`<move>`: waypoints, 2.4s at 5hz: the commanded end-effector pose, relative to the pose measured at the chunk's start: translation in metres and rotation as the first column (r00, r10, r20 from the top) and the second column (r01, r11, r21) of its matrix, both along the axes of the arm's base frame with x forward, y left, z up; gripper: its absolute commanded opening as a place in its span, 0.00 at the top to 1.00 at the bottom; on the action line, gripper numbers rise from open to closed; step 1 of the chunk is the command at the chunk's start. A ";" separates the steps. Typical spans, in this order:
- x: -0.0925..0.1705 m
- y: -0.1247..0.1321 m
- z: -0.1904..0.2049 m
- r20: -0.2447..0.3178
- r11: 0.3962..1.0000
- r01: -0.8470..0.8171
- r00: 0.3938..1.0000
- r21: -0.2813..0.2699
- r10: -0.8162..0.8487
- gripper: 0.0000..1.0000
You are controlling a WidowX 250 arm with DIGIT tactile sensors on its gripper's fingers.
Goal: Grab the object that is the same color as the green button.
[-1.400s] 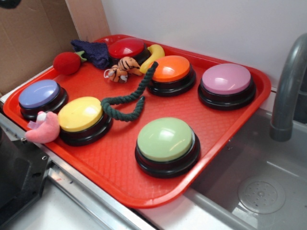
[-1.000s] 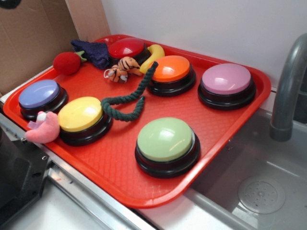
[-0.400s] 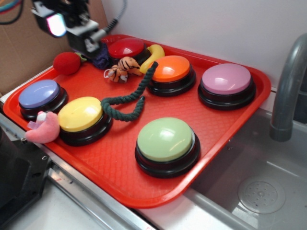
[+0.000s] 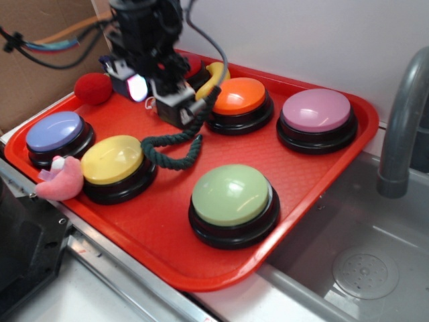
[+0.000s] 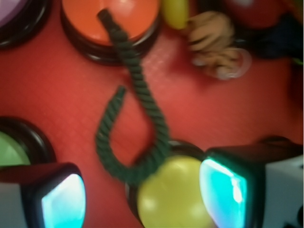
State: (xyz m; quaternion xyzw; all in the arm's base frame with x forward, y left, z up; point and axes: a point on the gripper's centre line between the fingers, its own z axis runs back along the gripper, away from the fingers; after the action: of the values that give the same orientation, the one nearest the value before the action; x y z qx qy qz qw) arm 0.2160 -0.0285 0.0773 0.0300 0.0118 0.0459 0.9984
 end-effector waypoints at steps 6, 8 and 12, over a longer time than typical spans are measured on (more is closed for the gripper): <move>-0.001 0.026 -0.056 0.085 0.992 -0.105 0.990 -0.065 0.110 1.00; -0.004 0.027 -0.031 0.041 0.995 -0.095 0.995 -0.021 0.096 1.00; 0.010 0.013 0.095 0.049 0.998 0.004 0.999 -0.055 -0.001 1.00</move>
State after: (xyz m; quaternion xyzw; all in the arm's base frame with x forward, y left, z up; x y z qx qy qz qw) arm 0.2214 -0.0155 0.1506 0.0073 0.0269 0.0529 0.9982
